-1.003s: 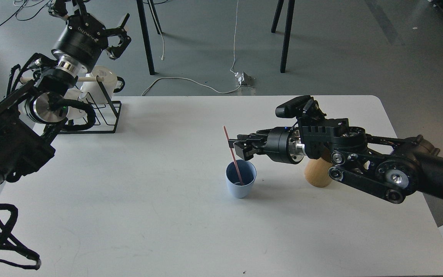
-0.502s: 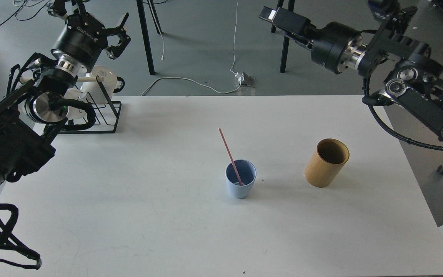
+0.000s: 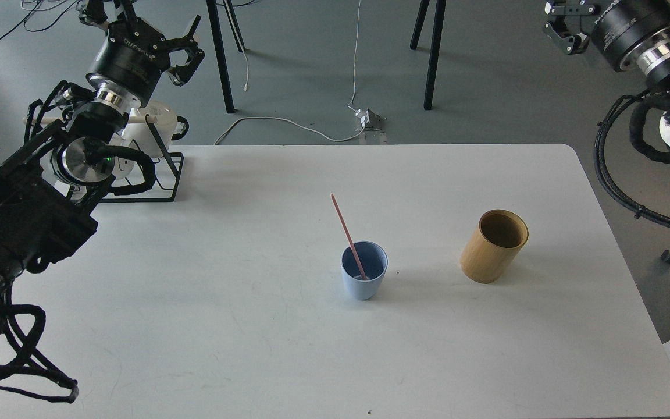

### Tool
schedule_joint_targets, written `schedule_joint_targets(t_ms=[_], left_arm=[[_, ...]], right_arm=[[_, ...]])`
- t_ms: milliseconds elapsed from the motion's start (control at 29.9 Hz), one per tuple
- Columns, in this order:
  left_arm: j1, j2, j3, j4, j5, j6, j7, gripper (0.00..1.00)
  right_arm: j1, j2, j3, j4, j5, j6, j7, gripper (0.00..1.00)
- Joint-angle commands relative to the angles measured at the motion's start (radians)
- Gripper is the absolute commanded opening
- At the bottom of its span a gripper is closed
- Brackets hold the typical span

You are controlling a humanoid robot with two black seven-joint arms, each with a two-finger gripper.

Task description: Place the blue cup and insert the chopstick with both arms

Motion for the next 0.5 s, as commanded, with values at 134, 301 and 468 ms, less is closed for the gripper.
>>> schedule_joint_targets(t_ms=[134,301,468], left_arm=[[0.021,0.0,-0.013,0.023,-0.064,0.0,0.003,1.0],[0.042,0.0,-0.011,0.017,-0.127,0.0,0.01,1.0],[0.056,0.008,-0.014,0.023,-0.152,0.0,0.01,1.0]], right_arm=[[-0.095,0.017,0.023,-0.134,0.361,0.174,0.004,0.99],[-0.122,0.082,0.066,-0.148,0.425,0.213,-0.001,0.99],[-0.131,0.104,0.059,-0.171,0.424,0.215,-0.005,0.99]])
